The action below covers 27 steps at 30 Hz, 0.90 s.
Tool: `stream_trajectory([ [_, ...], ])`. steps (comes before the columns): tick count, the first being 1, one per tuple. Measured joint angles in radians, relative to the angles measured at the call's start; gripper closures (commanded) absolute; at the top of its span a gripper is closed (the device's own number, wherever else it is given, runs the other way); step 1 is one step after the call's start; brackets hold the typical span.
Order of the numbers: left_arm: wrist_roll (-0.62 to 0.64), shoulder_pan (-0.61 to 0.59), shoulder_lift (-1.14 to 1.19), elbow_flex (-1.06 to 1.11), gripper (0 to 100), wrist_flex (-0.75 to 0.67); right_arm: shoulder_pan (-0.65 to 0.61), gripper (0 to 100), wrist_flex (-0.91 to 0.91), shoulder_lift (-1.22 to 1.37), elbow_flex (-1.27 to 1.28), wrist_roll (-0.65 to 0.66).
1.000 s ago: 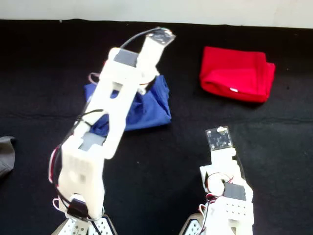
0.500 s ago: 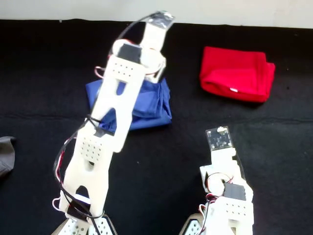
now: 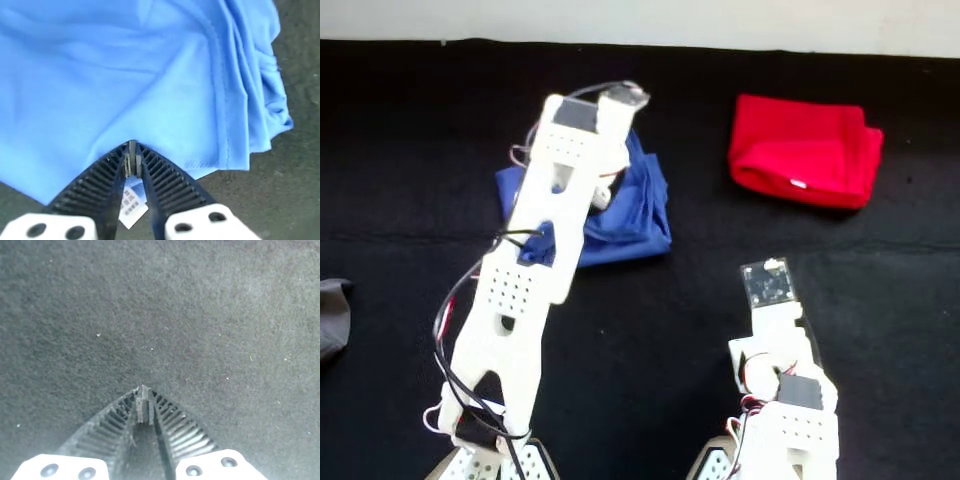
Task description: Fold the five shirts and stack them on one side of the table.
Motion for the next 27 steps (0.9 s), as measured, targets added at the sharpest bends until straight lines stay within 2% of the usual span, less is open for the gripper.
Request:
stream_trajectory([
  [10, 0.0, 0.287, 0.002, 0.014, 99, 0.011, 0.0, 99.2, 0.0, 0.0, 0.0, 0.0],
  [14, 0.0, 0.336, -0.038, 0.046, 99, 0.011, 0.0, 99.2, 0.0, 0.0, 0.0, 0.0],
  [18, 0.0, 0.296, -0.126, 0.049, 99, 0.011, 0.0, 99.2, 0.0, 0.0, 0.0, 0.0],
  [24, 0.0, 0.12, -0.181, 0.049, 99, 0.006, 0.0, 99.2, 0.0, 0.0, 0.0, 0.0],
  [27, 0.0, 0.048, -0.15, 0.049, 99, -0.08, 0.0, 99.2, 0.0, 0.0, 0.0, 0.0],
])
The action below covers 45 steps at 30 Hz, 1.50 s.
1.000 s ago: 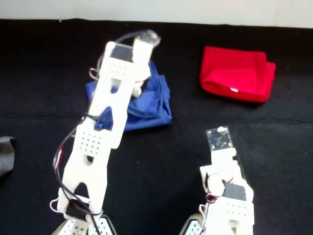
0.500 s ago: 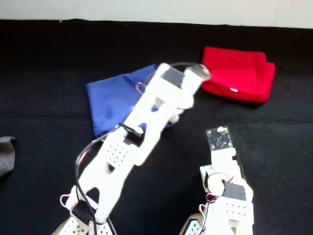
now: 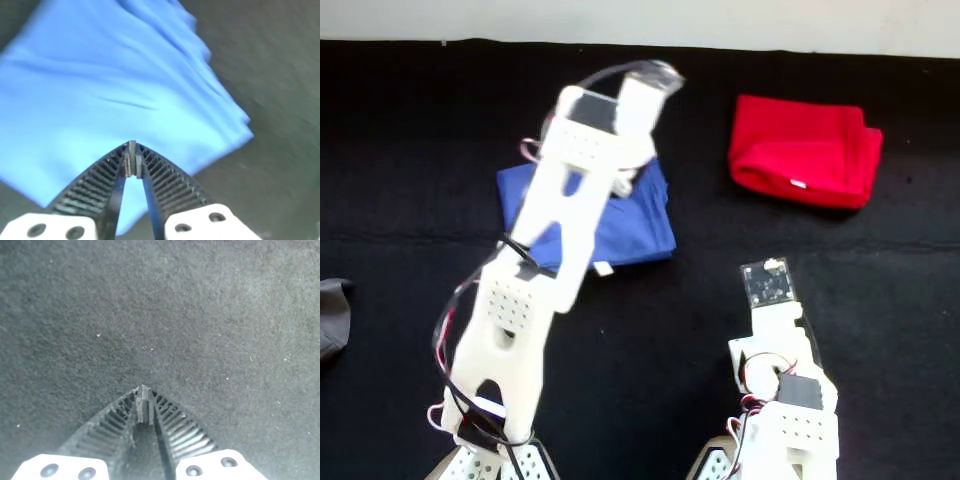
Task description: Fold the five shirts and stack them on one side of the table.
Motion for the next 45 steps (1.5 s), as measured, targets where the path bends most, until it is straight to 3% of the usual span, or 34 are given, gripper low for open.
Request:
stream_trajectory([
  [14, 0.003, -0.015, 0.292, -0.049, 99, -0.614, 0.0, 99.2, 0.0, 0.0, 0.0, 0.0],
  [17, 0.003, -0.014, 0.324, -0.08, 99, -0.649, 0.0, 99.2, 0.0, 0.0, 0.0, 0.0],
  [28, 0.0, 0.038, 0.321, -0.474, 99, -0.207, 0.0, 99.2, 0.0, 0.0, 0.0, 0.0],
  [34, -0.006, 0.055, 0.273, -0.508, 99, 0.051, 0.0, 99.2, 0.0, 0.0, 0.0, 0.0],
  [41, -0.006, -0.003, 0.052, -0.502, 99, 0.11, 0.0, 99.2, 0.0, 0.0, 0.0, 0.0],
  [45, -0.006, -0.071, -0.17, -0.368, 99, 0.114, 0.0, 99.2, 0.0, 0.0, 0.0, 0.0],
])
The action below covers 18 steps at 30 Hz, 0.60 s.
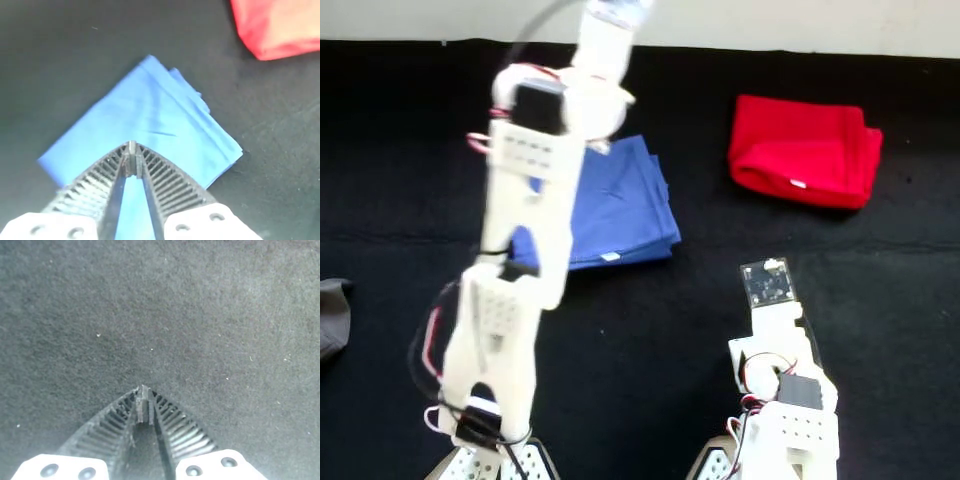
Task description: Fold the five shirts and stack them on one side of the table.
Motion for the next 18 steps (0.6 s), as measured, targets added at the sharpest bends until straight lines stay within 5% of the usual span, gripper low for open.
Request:
stream_trajectory([
  [9, 0.0, -0.221, -0.643, 0.79, 99, -0.011, 0.0, 99.1, 0.0, 0.0, 0.0, 0.0],
  [18, -0.114, -0.41, -1.071, 1.709, 99, -0.376, -0.002, 93.3, 0.0, 0.0, -0.023, 0.0],
])
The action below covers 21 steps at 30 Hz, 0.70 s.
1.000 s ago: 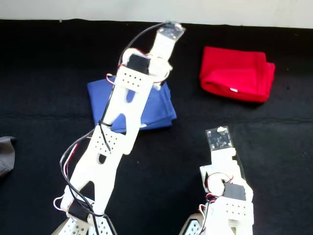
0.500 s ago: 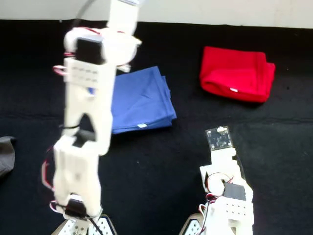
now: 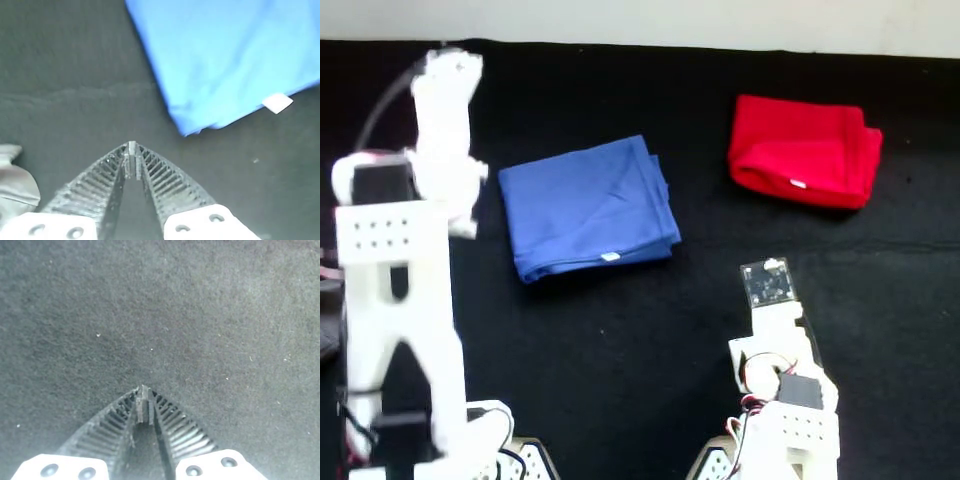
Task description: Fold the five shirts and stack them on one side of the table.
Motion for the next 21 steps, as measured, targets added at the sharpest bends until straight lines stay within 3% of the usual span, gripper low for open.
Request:
stream_trajectory([
  [3, -0.031, -0.054, -0.048, 0.256, 99, -0.118, -0.003, 87.8, 0.034, 0.0, -0.081, 0.0],
  [10, -0.04, -0.198, -0.038, 0.621, 99, -0.374, -0.11, 89.0, 0.206, 0.153, -0.411, -0.018],
  [17, -0.04, -0.284, 0.017, 0.824, 99, -0.675, -0.302, 88.6, 0.324, 0.646, -0.924, -0.278],
  [21, -0.04, -0.301, 0.017, 0.859, 99, -0.741, -0.404, 82.9, 0.364, 0.965, -1.218, -0.399],
])
